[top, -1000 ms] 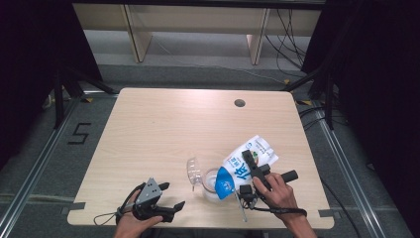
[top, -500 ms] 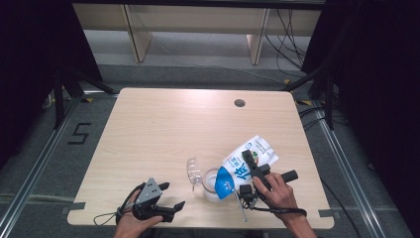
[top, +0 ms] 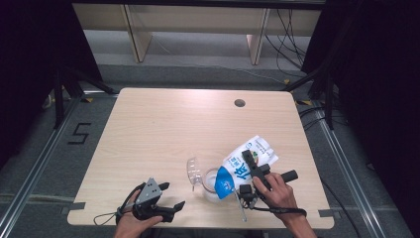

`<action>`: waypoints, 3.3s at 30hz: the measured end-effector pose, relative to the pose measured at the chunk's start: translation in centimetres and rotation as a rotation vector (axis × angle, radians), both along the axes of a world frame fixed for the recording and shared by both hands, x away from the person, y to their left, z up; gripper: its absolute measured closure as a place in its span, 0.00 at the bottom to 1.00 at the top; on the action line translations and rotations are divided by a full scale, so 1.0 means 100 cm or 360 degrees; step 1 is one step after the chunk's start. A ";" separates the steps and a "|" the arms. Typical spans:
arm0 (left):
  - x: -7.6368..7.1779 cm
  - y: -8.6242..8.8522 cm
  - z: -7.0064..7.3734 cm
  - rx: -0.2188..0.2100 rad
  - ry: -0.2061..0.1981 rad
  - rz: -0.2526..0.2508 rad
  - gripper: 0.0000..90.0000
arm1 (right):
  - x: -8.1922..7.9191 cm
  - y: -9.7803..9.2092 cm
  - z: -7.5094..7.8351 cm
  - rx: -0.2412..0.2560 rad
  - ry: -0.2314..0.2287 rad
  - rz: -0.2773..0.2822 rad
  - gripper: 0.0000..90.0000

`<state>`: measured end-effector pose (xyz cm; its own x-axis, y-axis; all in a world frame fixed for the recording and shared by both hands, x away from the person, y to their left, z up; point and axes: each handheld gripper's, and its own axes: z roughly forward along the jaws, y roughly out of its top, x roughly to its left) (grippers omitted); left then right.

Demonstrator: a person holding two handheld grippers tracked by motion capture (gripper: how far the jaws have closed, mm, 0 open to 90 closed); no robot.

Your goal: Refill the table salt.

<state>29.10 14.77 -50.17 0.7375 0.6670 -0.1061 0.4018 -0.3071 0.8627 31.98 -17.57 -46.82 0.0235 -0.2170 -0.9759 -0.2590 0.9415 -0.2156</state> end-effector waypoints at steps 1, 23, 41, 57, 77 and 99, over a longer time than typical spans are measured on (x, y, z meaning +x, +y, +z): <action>0.000 0.000 0.000 0.0002 -0.0003 -0.0006 0.18 | 0.000 0.000 -0.001 0.0020 0.0004 -0.0006 0.90; 0.000 0.000 0.000 0.0001 0.0001 0.0001 0.18 | 0.002 0.002 0.002 0.0040 0.0075 0.0023 0.90; 0.000 0.000 0.000 0.0000 -0.0002 -0.0001 0.18 | 0.004 -0.001 0.004 0.0307 0.0320 -0.0011 0.90; 0.000 0.000 0.000 0.0000 -0.0004 -0.0004 0.18 | 0.006 -0.010 0.003 0.0629 0.0513 -0.0024 0.90; 0.000 0.000 0.000 -0.0003 0.0001 0.0003 0.18 | 0.016 -0.028 0.009 0.0977 0.0762 -0.0047 0.92; 0.000 0.000 0.000 -0.0006 0.0001 0.0004 0.18 | 0.032 -0.057 0.009 0.1363 0.0953 -0.0057 0.97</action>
<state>29.10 14.72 -50.18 0.7357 0.6685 -0.1091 0.4034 -0.3030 0.8634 35.18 -23.24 -45.88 -0.5075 0.5618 -0.6533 -0.0718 0.7280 0.6818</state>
